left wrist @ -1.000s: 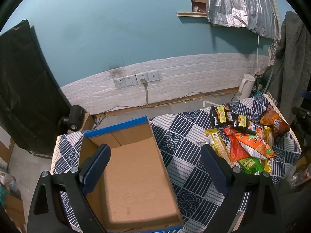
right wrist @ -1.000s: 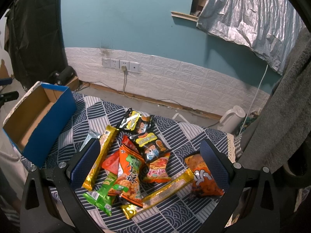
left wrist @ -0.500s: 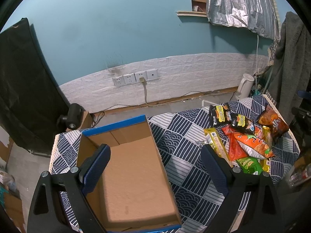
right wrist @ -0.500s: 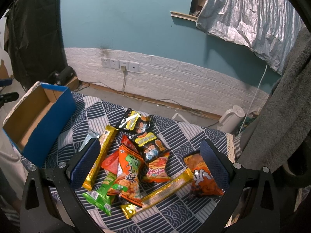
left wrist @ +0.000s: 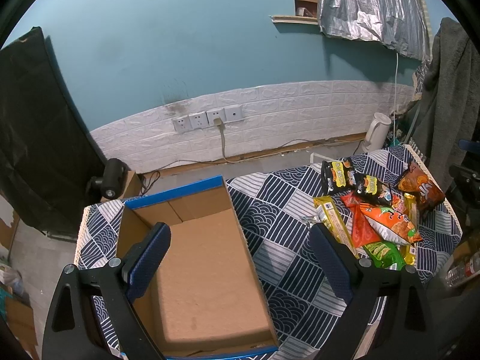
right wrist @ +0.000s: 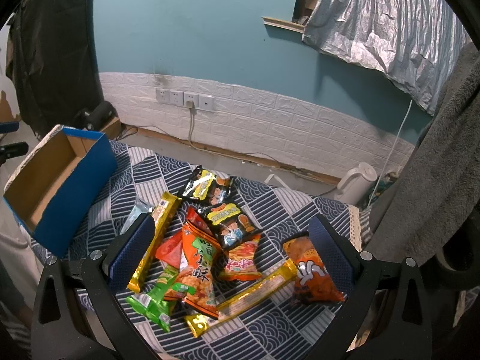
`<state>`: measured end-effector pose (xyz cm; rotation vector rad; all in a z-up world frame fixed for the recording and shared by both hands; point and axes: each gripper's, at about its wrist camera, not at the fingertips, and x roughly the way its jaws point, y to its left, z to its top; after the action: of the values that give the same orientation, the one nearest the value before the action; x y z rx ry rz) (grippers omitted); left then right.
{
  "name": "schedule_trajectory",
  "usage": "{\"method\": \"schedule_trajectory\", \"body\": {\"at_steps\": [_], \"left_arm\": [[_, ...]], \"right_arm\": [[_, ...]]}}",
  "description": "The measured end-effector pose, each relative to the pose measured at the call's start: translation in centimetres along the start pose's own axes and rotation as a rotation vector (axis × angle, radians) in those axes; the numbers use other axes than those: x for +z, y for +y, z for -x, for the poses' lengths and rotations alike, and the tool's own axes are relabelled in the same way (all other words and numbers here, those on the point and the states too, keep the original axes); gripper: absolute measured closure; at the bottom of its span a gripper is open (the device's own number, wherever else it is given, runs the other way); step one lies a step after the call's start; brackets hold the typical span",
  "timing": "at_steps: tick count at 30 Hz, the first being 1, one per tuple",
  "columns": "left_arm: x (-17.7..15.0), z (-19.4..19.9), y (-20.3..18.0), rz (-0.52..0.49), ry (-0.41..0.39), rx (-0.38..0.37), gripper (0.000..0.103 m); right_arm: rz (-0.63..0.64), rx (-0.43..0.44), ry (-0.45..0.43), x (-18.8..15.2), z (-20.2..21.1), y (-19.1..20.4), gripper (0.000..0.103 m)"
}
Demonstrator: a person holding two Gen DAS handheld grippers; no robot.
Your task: Organize snacks
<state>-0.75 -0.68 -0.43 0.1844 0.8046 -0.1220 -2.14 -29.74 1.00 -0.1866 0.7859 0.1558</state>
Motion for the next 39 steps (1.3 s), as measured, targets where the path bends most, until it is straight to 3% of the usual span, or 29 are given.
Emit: {"method": "schedule_trajectory", "body": {"at_steps": [12,21,33,39], "left_arm": [[0.6,-1.4,-0.6,0.005,0.018,-0.018,0.008],[0.7,-5.0,-2.9,0.002,0.098,-0.088,0.008],[0.9,-9.9,-7.0,-0.024,0.191,-0.168,0.008],[0.2,-13.2,-8.5,-0.036,0.245,-0.166,0.008]], "right_arm": [[-0.008,-0.018,0.021,-0.5,-0.4,-1.7,0.002],[-0.032,-0.051,0.038,-0.3,-1.2,-5.0,0.002],[-0.08,-0.096,0.169,-2.5,-5.9,-10.9,0.002],[-0.081,-0.078,0.222,-3.2,-8.1,-12.5,0.002]]}}
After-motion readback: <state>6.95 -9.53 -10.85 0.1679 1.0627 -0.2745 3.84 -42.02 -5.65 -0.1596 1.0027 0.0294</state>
